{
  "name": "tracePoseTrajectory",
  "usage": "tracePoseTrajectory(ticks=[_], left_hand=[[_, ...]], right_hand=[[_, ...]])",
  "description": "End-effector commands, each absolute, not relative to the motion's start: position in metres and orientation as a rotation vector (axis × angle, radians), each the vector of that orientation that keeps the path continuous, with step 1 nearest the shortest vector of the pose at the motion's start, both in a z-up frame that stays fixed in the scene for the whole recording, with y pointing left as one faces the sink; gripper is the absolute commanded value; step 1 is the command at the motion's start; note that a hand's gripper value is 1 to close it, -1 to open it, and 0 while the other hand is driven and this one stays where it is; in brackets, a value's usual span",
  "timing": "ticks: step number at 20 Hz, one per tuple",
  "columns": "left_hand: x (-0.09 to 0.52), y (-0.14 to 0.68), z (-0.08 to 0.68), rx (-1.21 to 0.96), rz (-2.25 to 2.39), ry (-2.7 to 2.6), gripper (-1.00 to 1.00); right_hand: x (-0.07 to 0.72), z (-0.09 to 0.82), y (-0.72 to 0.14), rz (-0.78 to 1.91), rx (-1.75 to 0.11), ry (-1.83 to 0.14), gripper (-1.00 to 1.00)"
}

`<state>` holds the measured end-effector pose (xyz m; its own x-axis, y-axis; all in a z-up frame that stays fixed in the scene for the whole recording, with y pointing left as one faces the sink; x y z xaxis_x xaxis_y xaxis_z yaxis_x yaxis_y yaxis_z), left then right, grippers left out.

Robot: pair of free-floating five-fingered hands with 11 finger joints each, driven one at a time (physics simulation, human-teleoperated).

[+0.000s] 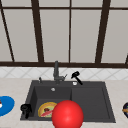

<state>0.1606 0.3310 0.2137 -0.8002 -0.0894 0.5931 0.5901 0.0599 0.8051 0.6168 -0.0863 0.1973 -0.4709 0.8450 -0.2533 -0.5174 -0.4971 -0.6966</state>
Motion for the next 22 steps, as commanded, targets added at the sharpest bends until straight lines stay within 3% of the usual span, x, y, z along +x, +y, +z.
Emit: tracePoseTrajectory(ticks=[1,8,13,22], left_hand=[[0.161,0.331,0.214,-0.499,-1.792,-1.847,0.00],[0.161,0.331,0.214,-0.499,-1.792,-1.847,0.00],[0.161,0.331,0.214,-0.499,-1.792,-1.847,0.00],[0.161,0.331,0.214,-0.499,-1.792,-1.847,0.00]], right_hand=[[0.593,0.210,-0.085,1.982,-0.766,-0.789,-1.00],[0.589,0.205,-0.089,2.032,-0.759,-0.713,-1.00],[0.553,0.212,-0.089,1.972,-0.817,-0.879,-1.00],[0.522,0.229,-0.077,1.843,-0.829,-0.919,-1.00]])
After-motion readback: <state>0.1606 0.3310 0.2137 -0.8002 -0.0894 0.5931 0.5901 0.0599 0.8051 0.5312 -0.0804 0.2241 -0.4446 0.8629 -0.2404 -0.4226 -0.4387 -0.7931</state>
